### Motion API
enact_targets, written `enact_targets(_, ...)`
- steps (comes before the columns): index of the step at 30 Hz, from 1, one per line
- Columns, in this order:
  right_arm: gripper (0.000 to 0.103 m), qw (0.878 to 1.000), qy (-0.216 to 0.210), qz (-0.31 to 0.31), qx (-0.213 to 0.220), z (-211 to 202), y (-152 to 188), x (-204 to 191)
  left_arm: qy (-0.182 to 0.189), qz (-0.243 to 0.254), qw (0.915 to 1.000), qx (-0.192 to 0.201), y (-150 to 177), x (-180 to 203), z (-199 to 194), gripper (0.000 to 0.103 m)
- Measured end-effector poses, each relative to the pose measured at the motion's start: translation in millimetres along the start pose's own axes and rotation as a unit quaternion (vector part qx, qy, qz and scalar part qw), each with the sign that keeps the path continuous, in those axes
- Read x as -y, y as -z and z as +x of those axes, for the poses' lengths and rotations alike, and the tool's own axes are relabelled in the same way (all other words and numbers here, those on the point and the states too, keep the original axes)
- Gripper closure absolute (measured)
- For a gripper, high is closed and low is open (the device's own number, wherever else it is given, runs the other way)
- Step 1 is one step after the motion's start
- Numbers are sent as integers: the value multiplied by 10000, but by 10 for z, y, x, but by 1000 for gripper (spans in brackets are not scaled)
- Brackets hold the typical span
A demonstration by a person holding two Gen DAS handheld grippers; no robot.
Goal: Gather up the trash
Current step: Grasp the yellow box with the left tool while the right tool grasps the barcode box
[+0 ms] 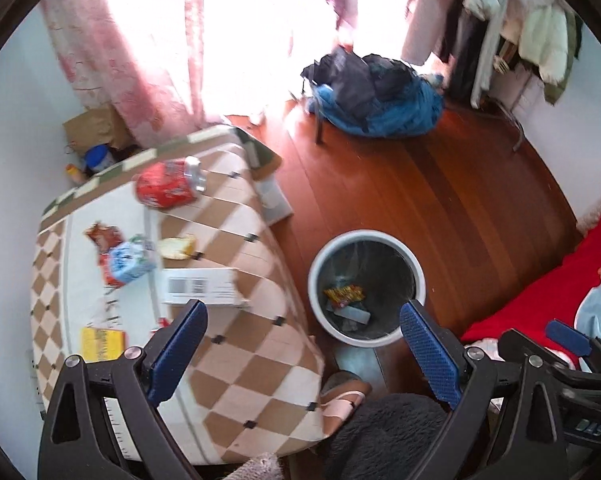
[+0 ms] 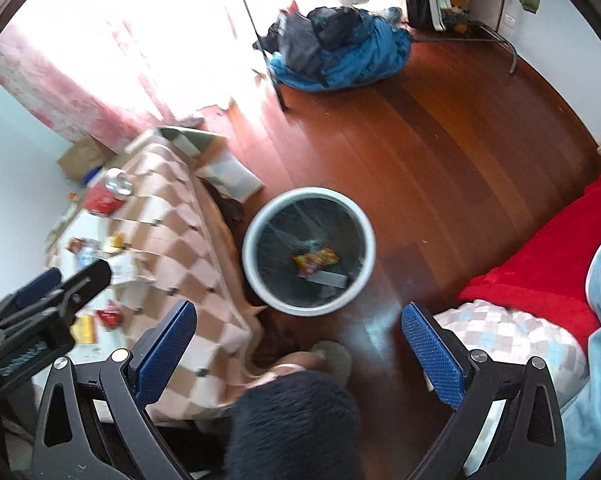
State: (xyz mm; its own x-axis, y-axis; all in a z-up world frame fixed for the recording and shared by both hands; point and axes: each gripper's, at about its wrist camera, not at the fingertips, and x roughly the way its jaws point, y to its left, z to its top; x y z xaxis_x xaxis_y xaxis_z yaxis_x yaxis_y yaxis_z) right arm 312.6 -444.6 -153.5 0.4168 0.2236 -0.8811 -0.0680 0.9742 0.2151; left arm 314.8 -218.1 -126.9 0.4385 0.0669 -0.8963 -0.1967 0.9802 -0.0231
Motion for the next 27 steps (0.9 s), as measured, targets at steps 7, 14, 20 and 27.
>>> enact_targets(7, 0, 9973, -643, -357, 37, -89, 24, -815, -401, -794, 9959, 156, 61, -1042, -211, 5)
enact_targets(14, 0, 9805, -383, -1740, -823, 971, -53, -2053, -1212, -2067, 9695, -522, 536, -2390, 342, 5)
enact_targets(20, 0, 9248, 461, -3470, -1492, 2037, -9, -3014, -1384, -3010, 9350, -1267, 981, -3021, 983, 5)
enact_targets(27, 5, 8919, 753, -4142, -1651, 2577, 23, -3463, -928, -4239, 8852, -1677, 1177, -3419, 1362, 5)
